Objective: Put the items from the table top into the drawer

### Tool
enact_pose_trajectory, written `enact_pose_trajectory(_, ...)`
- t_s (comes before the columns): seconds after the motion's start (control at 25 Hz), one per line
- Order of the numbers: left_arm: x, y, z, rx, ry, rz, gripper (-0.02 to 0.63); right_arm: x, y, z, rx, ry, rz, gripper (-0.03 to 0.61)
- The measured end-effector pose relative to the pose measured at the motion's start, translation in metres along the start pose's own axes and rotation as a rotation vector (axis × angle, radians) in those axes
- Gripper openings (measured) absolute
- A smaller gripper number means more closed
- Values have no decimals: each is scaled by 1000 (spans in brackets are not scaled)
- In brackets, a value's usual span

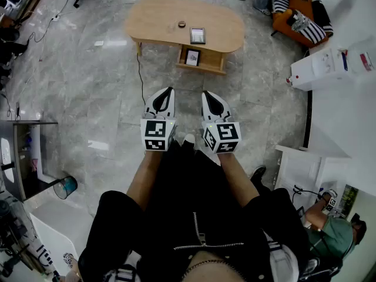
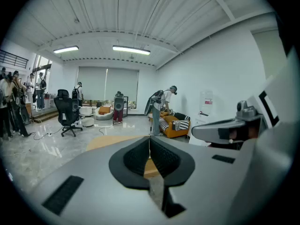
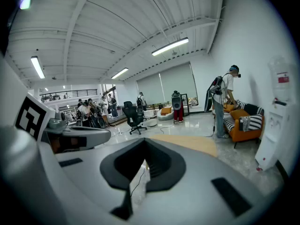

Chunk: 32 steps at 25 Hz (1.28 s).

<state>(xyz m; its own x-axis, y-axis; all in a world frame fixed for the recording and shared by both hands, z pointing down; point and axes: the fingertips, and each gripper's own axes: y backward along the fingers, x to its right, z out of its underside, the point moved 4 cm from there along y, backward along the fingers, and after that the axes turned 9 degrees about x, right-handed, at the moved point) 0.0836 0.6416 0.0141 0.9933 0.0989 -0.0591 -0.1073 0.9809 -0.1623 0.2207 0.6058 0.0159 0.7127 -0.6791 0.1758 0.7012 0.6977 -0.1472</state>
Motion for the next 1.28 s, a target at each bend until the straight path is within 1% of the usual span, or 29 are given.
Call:
enact_pose_trajectory(0.12, 5, -1, 2, -11, 4, -10, 14, 6, 6, -7, 58, 7, -1, 8)
enact_pose_trajectory(0.2, 8, -1, 4, -14, 9, -19, 14, 6, 10, -9, 67, 28, -14, 8)
enact_pose_trajectory(0.28, 10, 1, 5, -17, 11, -29, 14, 4, 12, -8, 61, 36, -43, 8)
enact_pose_trajectory(0.36, 10, 3, 4, -19, 7, -35, 14, 1, 9, -5, 45, 23, -64, 8)
enact_pose_trajectory(0.56, 2, 2, 5, -34, 7, -37, 14, -5, 1, 4, 1, -23, -85, 8)
enact_pose_trajectory(0.68, -1, -4, 5, -36, 7, -38, 14, -1, -6, 6, -15, -31, -80, 8)
enact_pose_trajectory(0.92, -7, -29, 2, -33, 8, -10, 14, 13, -26, 1, -17, -40, -47, 8)
enact_pose_trajectory(1.28, -37, -88, 0, -35, 31, 31, 14, 30, -83, -5, -36, -41, -16, 8)
